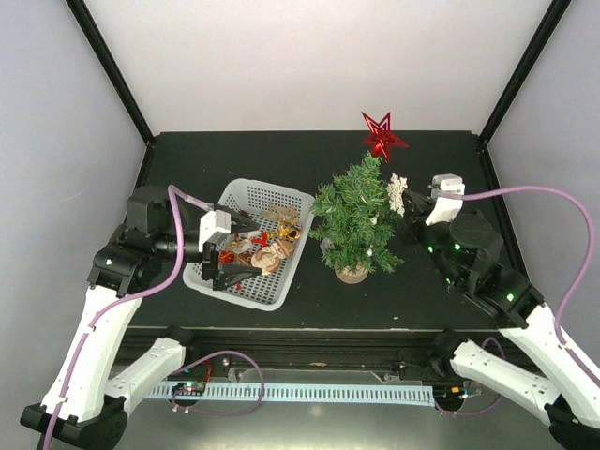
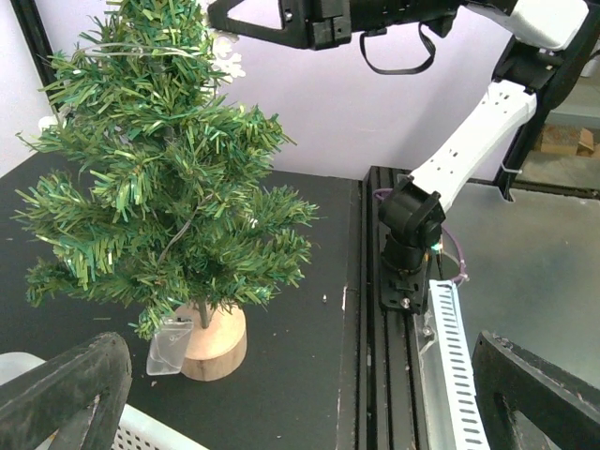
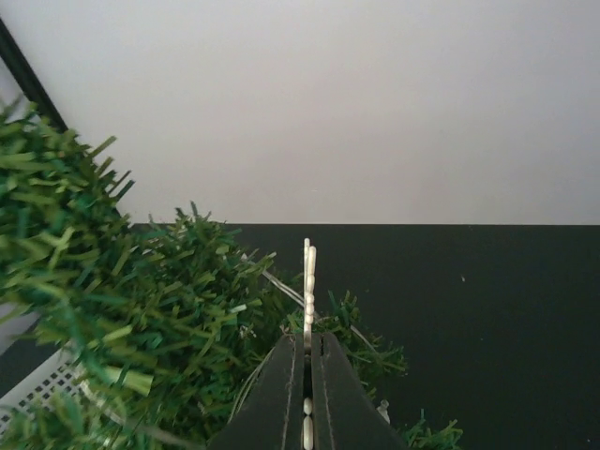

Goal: Decorate the small christmas tree

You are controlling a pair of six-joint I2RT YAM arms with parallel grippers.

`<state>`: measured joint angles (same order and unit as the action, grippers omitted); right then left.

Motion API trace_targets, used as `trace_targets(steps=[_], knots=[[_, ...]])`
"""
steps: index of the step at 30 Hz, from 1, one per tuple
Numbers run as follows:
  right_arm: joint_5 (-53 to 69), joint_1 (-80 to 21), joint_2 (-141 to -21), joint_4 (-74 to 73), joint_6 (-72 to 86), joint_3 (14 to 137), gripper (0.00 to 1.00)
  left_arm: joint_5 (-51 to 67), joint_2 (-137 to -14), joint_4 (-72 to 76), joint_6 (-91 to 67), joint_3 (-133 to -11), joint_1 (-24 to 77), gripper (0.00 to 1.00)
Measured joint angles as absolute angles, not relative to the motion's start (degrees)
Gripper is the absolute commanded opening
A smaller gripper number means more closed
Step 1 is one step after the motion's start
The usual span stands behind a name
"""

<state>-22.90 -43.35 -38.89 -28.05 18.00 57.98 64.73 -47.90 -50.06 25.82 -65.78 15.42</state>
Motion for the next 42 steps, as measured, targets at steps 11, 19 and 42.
trace_targets(steps=[11,19,42], knots=[[-27.14,-43.31,-42.37,-25.23,20.25,59.9,0.01,65.04,-46.22,-47.99,24.12,-64.25,14.06,0.99],[-28.01,-43.29,-43.35,-24.38,21.06,60.53,0.01,66.15,-46.11,-47.03,23.27,-63.99,13.43,0.99],[-27.38,-43.24,-47.46,-22.24,21.63,62.39,0.01,67.72,-45.34,-45.84,21.96,-63.29,11.94,0.99]])
